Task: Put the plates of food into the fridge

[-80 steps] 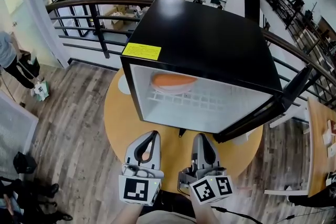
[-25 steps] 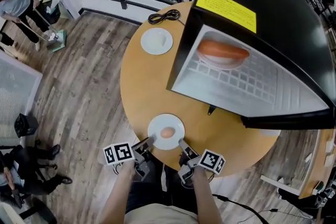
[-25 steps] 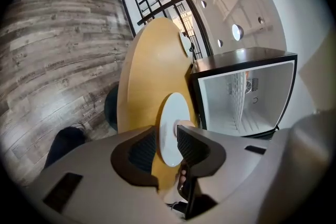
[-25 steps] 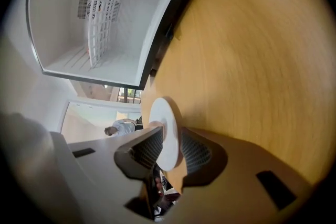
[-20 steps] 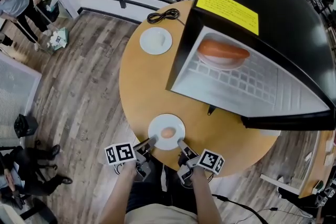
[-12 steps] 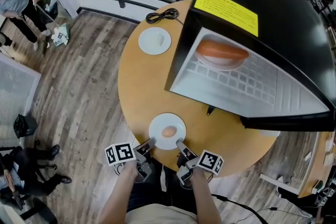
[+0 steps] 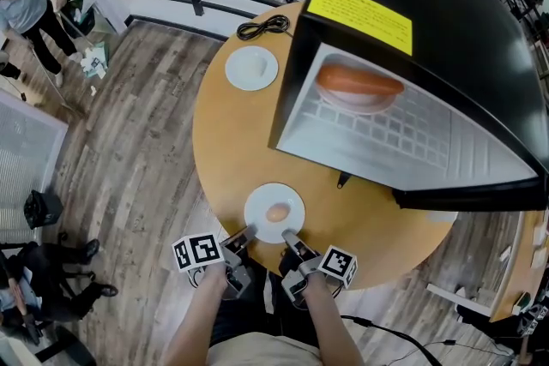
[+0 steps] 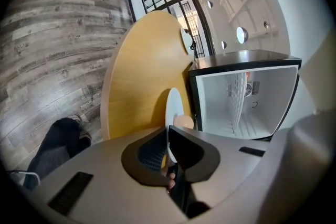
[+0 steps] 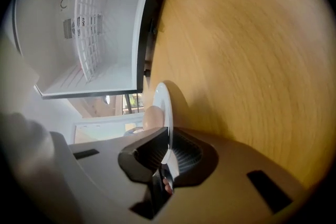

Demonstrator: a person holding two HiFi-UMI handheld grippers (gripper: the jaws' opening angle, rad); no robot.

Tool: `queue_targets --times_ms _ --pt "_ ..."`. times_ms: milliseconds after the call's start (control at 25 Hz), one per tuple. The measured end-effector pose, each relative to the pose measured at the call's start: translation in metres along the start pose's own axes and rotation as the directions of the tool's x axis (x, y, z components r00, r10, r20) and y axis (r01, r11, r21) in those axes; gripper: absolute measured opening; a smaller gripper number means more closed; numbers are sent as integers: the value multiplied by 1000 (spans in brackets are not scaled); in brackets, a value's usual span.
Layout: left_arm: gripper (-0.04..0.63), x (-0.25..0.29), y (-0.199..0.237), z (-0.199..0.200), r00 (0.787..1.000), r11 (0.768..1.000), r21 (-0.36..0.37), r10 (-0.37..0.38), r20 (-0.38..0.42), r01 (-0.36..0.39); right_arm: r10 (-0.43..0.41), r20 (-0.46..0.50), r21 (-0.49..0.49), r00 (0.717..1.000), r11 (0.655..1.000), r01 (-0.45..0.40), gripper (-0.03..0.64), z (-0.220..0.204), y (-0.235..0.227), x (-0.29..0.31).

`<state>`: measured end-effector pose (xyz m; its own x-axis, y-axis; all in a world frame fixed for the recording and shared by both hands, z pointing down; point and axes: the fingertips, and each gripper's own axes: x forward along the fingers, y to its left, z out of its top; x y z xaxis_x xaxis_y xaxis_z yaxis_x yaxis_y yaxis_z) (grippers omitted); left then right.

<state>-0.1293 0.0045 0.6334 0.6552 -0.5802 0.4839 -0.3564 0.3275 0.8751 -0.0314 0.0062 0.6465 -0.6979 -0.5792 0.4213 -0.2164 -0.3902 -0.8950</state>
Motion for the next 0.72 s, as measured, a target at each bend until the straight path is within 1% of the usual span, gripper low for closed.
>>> queue_targets --times_ms 120,240,320,440,560,600,640,720 --pt "19 -2 -1 0 1000 1000 -20 -17 13 18 39 21 7 999 999 -39 23 0 8 -2" --pt "21 -2 -9 2 998 998 -18 -52 25 52 55 48 -52 997 997 -52 21 4 18 -7" --pt "21 -4 -20 3 996 996 -6 -83 33 84 93 61 -82 994 993 -88 21 7 30 -11" --pt "21 -9 -49 7 988 989 33 -146 54 144 137 78 -104 987 986 -129 21 11 54 -20" --pt "21 -15 -89 12 971 974 52 -224 84 220 199 110 -126 974 975 -185 21 19 87 -30" --pt "21 -17 -101 13 968 971 69 -234 88 229 217 122 -130 969 971 -201 20 21 99 -35" --pt "20 -19 -112 14 968 969 101 -236 87 227 232 135 -136 963 967 -214 21 23 110 -40" --pt "21 -22 -137 13 967 955 193 -242 77 224 257 165 -149 952 961 -234 21 27 132 -55"
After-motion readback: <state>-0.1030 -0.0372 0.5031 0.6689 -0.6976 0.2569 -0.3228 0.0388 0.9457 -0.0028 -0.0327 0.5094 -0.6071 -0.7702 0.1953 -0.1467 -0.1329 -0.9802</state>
